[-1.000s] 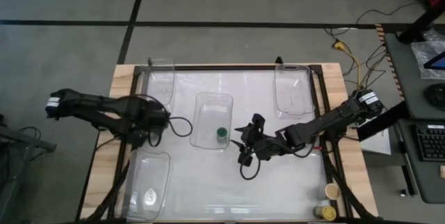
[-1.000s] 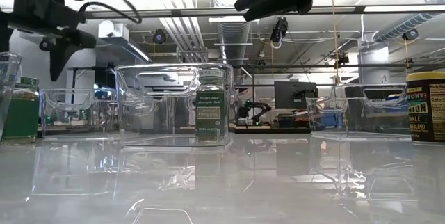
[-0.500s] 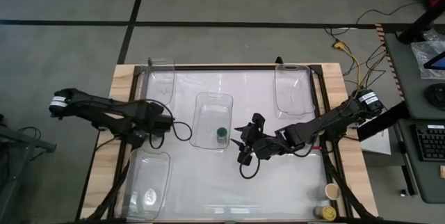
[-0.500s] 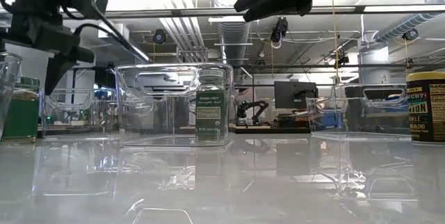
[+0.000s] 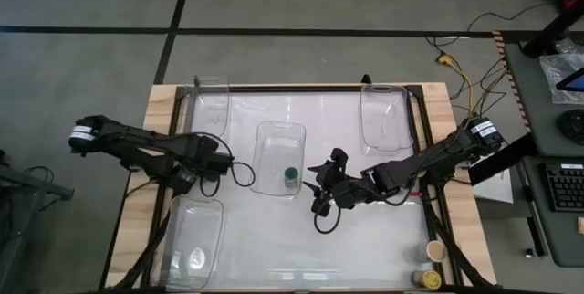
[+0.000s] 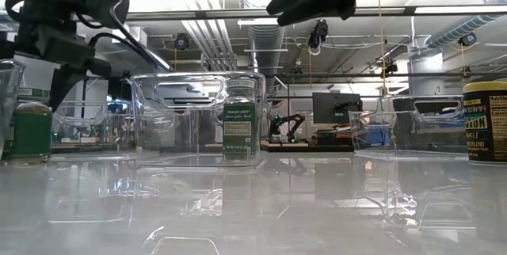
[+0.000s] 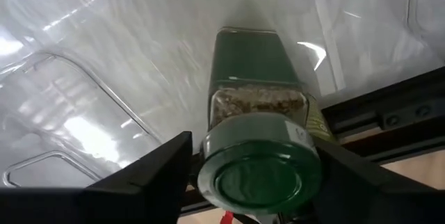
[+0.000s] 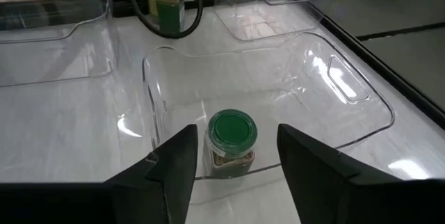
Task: Sort spices by type
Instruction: Put the green seasoning bottle into the center transparent bin
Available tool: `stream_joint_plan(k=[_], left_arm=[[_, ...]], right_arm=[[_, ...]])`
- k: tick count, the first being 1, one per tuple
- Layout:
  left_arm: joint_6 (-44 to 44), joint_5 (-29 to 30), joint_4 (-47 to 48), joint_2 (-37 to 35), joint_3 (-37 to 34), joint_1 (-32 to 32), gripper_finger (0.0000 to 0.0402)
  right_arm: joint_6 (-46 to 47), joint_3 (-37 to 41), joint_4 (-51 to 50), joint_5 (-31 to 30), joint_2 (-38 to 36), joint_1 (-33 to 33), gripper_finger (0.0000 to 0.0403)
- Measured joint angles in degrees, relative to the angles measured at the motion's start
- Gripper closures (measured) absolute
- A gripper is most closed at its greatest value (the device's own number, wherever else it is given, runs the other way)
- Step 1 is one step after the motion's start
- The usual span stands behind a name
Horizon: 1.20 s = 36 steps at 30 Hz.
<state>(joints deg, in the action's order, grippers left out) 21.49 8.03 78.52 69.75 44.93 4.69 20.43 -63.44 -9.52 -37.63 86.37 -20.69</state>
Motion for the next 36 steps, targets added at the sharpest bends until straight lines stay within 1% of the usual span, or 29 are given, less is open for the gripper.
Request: stream_joint_plan(k=[3,6,10,14,17,21,25,31,36], left_arm=[[-0.95,-0.3,-0.73,0.31,0.0,0.0,0.0193],[-1.73,-2.56,-1.07,0.19,0.2,-0.02,0.0214],[-4.54,-4.51,-1.68,0.07,1.19,0.0,0.0215],[-9.4,-4.59,-1.6,0.01,3.78,0.0,0.0214],[-12.31,-4.74,-1.01,-0.04,6.98,-0.02,0.0211],[-13.8,-6.06,-0.33,-0.06,12.02,-0.02,0.0214],[-15.21,-6.12,0.74,0.14,18.04,-0.02,0.0213],[-20.86,-6.05,8.14,2.54,28.79,-0.02,0.0212],[-21.43,-6.1,6.66,4.62,35.24,-0.02,0.0213]], right_arm=[[0.04,0.0,0.02,0.0,0.0,0.0,0.0219],[0.12,0.0,0.0,0.0,0.0,0.0,0.0221],[0.2,0.0,0.02,0.0,0.0,0.0,0.0218],[0.2,0.0,0.02,0.02,0.0,0.0,0.0221],[0.2,0.0,0.02,0.02,0.0,0.0,0.0225],[0.61,0.02,0.02,0.04,0.0,-0.04,0.023],[0.74,0.29,0.02,0.12,0.0,-0.04,0.0234],[3.43,2.47,0.01,0.21,0.0,-0.07,0.024],[4.07,4.16,0.0,0.24,0.0,-0.07,0.0243]])
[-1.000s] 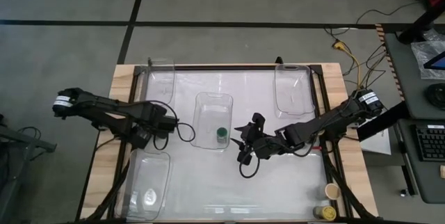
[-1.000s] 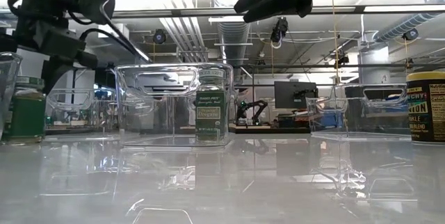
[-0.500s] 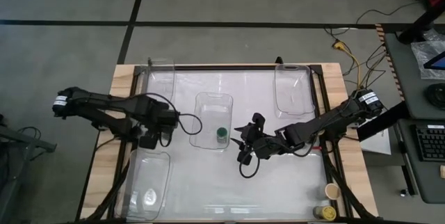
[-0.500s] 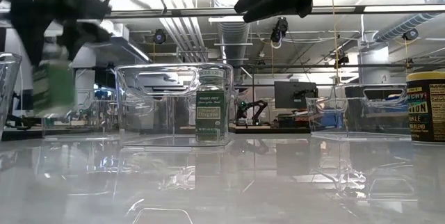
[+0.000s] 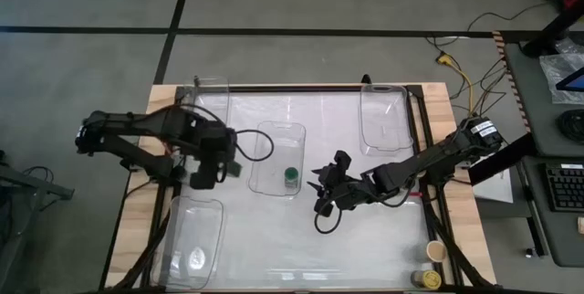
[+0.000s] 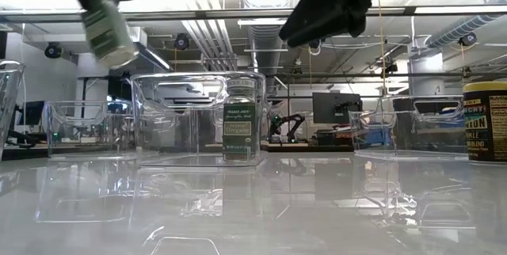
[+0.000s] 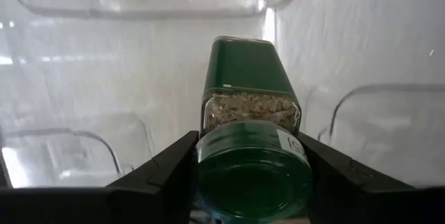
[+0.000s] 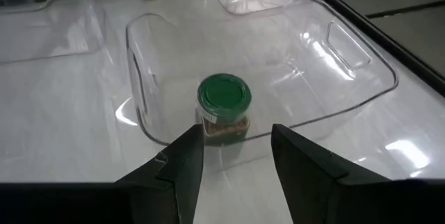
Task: Sort spices by type
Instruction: Put the green seasoning bottle into the center transparent bin
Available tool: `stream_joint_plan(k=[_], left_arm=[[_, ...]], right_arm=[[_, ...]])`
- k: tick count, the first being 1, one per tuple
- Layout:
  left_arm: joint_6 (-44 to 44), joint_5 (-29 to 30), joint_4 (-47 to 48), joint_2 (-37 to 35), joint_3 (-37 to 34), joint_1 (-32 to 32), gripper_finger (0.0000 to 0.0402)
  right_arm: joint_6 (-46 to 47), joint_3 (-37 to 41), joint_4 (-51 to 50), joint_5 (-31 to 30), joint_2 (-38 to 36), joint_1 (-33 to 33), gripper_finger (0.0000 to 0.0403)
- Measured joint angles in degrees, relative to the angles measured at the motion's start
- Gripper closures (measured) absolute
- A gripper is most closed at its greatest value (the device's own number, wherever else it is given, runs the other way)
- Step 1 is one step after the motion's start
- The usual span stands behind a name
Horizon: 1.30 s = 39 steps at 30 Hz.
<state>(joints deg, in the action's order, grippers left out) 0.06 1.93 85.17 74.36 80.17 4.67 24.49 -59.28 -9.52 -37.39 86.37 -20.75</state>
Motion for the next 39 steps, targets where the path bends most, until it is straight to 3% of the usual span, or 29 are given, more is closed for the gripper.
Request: stream_joint_plan(k=[8,19,31,39], left_arm=[[-1.46,-0.02,-6.68,5.83,2.98,0.0,0.0213],[-0.48,0.26,-9.9,15.92,6.9,-0.45,0.0213],[1.22,0.43,-11.9,23.05,9.32,-3.22,0.0213],[1.79,0.46,-13.86,25.1,9.04,-4.19,0.0211]], right_arm=[[0.0,0.54,-2.31,2.38,0.0,-0.74,0.0235],[4.78,0.74,-14.14,3.4,0.0,-2.07,0.025],[6.87,4.9,-14.17,3.35,-0.02,-2.13,0.0269],[7.19,5.83,-14.22,3.34,-0.02,-2.51,0.0257]])
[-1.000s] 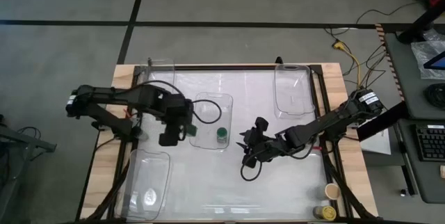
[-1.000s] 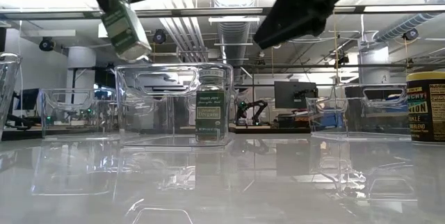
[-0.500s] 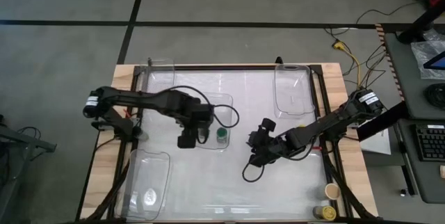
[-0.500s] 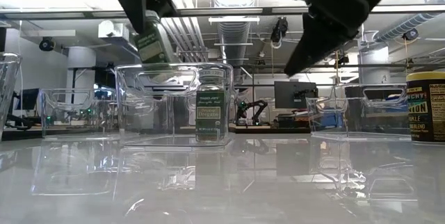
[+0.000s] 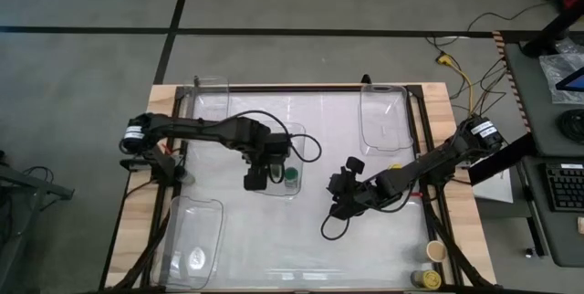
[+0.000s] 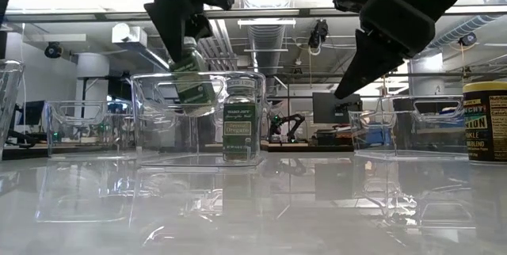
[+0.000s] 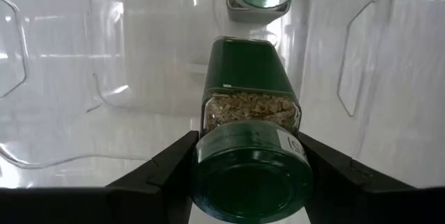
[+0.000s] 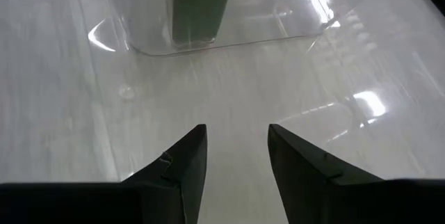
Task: Sort spices by type
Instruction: Put the green seasoning bottle into the center transparent bin
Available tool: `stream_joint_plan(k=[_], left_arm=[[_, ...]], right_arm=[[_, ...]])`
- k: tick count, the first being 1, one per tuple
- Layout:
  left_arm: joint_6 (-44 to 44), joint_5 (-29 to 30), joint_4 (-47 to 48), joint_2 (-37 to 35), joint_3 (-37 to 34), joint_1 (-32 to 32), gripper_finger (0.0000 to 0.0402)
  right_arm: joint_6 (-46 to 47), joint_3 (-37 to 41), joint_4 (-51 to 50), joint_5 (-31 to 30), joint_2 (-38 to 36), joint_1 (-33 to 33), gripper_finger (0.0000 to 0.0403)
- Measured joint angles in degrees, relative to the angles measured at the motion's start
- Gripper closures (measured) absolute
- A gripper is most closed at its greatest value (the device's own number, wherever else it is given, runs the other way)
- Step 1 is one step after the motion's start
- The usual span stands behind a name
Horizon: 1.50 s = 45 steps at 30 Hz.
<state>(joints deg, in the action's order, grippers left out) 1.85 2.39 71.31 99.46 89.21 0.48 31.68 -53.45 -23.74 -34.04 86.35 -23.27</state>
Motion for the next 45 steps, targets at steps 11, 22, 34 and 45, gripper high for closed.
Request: stream_joint_plan(k=[11,22,34,45], left_arm=[[0.57,-0.03,-1.42,4.48,-0.11,-0.2,0.021],[-0.93,-3.03,-1.8,6.91,-0.11,-0.2,0.021],[-2.34,-3.1,-3.37,7.67,-1.25,-0.22,0.021],[-1.53,-3.87,-4.73,7.67,-2.03,-0.22,0.021]], right_arm=[[-0.07,0.11,0.25,-0.01,0.0,-0.11,0.0243],[-0.11,0.11,0.43,-0.02,0.0,-0.11,0.0262],[0.37,0.13,0.43,-0.03,0.0,-0.11,0.0265],[1.44,0.26,0.43,-0.05,0.0,-0.11,0.0248]])
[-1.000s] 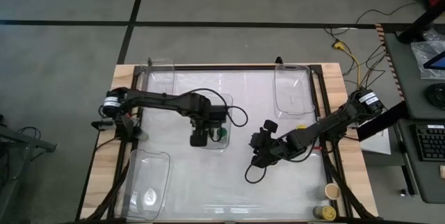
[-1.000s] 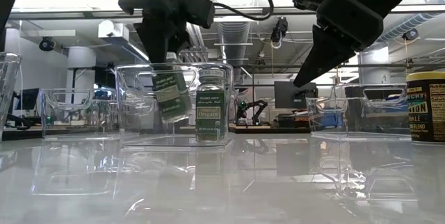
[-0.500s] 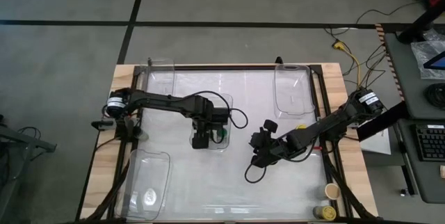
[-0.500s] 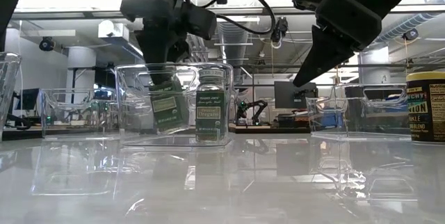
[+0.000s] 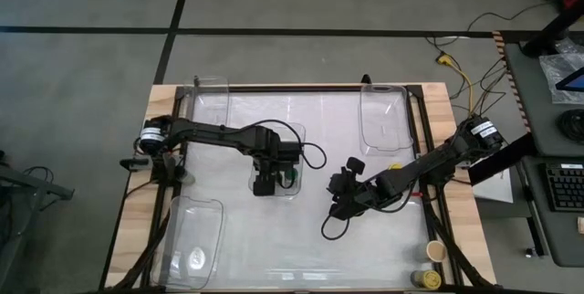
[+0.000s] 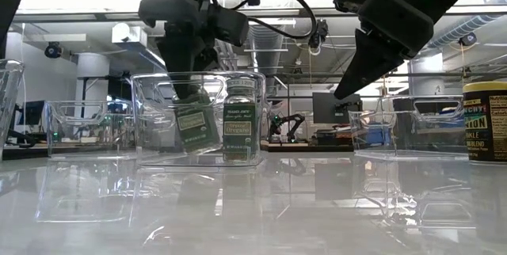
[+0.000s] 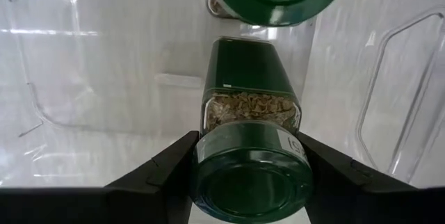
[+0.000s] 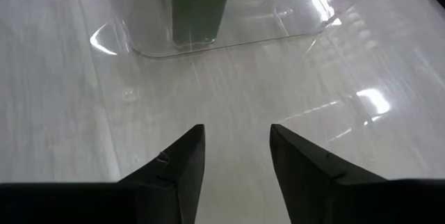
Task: Sort spices by type
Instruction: Put the green seasoning bottle into the center transparent bin
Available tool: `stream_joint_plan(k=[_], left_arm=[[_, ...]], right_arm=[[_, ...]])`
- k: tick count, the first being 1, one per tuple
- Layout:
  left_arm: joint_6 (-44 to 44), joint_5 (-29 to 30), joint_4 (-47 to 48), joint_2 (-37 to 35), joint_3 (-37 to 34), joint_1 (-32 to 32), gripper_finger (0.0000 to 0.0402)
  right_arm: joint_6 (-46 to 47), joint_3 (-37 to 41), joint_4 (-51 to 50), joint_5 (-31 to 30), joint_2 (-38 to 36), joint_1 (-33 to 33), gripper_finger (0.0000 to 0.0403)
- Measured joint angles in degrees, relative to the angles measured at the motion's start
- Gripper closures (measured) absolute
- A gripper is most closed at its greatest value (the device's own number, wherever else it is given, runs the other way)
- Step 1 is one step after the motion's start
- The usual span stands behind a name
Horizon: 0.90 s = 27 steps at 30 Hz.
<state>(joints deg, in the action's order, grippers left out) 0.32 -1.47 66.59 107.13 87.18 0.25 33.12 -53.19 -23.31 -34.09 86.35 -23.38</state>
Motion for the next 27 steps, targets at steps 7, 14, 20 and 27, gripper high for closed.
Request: stream_joint_plan(k=[7,14,20,27], left_arm=[[-0.02,-0.16,-0.52,0.0,0.0,0.0,0.0209],[-0.02,-0.19,-0.47,0.52,-0.36,-0.02,0.0209],[-0.01,-0.13,-1.08,0.85,-0.35,-0.06,0.0209],[-0.5,0.74,-1.16,0.88,-0.35,-0.09,0.0209]], right_arm=[[0.02,0.0,0.02,-0.02,0.0,0.0,0.0243],[0.03,0.0,0.13,-0.01,0.0,0.0,0.0257],[0.31,0.0,0.24,-0.02,0.0,0.0,0.0268],[0.31,0.0,0.26,-0.01,0.0,0.0,0.0273]])
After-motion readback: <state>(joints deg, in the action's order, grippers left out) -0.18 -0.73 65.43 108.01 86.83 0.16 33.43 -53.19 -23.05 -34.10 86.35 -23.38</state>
